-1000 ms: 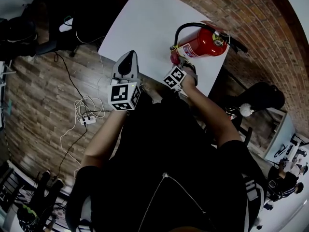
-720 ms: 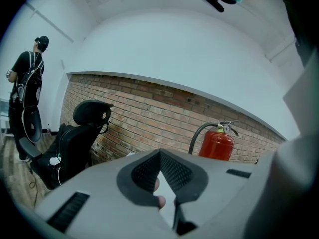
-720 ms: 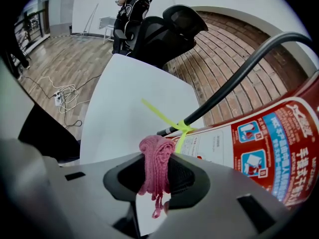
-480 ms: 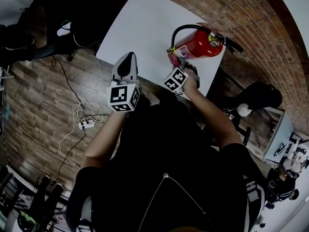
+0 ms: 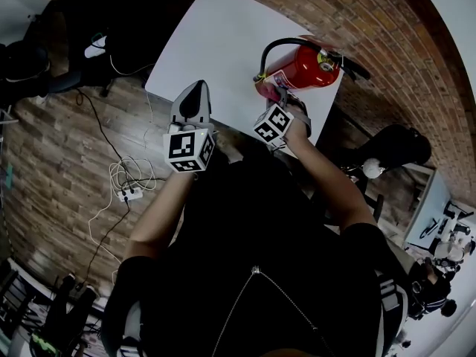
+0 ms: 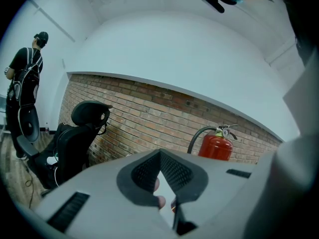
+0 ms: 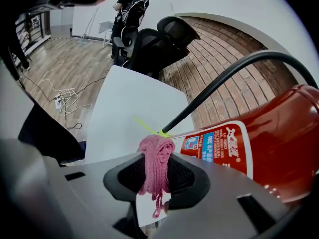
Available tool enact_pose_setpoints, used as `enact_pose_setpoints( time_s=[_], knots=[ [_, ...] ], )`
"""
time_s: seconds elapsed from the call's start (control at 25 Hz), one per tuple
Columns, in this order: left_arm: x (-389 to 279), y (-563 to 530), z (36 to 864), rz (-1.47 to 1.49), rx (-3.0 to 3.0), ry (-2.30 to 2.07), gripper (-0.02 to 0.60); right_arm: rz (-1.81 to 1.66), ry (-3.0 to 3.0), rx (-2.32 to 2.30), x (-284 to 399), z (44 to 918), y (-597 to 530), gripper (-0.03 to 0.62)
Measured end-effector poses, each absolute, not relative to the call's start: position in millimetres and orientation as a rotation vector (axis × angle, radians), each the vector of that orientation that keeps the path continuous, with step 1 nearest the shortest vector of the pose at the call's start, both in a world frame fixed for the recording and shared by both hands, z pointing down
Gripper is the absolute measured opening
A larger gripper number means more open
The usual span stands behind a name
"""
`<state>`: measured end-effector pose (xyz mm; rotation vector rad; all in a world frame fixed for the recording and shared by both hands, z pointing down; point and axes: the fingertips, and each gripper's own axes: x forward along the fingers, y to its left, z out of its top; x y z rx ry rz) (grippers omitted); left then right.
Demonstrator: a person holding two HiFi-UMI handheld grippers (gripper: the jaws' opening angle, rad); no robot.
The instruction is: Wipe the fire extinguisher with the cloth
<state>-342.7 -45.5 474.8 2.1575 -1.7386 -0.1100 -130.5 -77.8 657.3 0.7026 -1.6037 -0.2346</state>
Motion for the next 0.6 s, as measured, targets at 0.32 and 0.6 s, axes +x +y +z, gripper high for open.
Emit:
enact_pose_setpoints(
  time_s=[0.32, 0.6],
  knots=[
    [-343.3, -47.4, 472.5, -0.114, 2.166, -1.735, 0.009, -0.24, -1.602, 0.723, -128.2, 622.4, -77.6, 0.115],
    [-337.2, -49.0, 471.9, -0.123, 2.178, -1.72, 0.01, -0.229, -1.611, 0.754, -126.5, 589.4, -77.5, 0.115]
  ],
)
